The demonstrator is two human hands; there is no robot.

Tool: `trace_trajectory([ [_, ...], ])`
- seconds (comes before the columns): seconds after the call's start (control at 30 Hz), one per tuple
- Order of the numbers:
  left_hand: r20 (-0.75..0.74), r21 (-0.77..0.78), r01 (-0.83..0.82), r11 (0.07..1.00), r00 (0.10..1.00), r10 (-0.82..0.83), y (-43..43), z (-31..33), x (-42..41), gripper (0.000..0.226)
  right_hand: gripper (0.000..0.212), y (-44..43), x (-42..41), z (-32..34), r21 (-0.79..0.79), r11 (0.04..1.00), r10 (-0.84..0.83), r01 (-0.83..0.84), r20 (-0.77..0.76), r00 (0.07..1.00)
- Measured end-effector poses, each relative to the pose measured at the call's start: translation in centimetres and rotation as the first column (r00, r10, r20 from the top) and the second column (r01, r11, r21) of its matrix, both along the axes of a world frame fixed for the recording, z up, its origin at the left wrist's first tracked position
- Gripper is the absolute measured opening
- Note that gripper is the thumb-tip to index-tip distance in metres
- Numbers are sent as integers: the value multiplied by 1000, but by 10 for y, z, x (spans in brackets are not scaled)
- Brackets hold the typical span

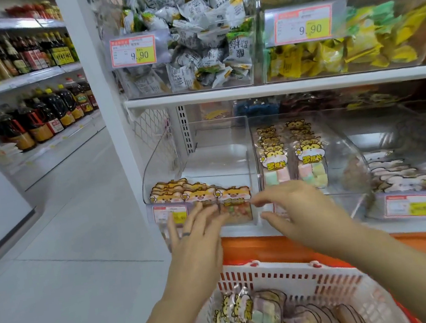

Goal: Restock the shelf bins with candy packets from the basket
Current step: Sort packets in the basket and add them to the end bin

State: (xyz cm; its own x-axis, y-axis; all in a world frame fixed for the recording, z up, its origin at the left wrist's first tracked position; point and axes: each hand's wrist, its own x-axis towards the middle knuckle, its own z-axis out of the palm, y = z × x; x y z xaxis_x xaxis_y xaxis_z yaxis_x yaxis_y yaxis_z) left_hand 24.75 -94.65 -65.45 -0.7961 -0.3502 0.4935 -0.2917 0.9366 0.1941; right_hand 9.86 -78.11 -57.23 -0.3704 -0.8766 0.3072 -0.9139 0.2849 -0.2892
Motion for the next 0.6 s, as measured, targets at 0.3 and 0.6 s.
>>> trace_trajectory([
  [0.3,480,399,-75,914,866,-139,94,-114,16,43,19,90,7,-158,397,917,-203,46,364,909],
  [0.6,833,442,-223,869,463,-305,107,-212,40,49,14,140,17,-292,776,607,-387,-170,476,790],
])
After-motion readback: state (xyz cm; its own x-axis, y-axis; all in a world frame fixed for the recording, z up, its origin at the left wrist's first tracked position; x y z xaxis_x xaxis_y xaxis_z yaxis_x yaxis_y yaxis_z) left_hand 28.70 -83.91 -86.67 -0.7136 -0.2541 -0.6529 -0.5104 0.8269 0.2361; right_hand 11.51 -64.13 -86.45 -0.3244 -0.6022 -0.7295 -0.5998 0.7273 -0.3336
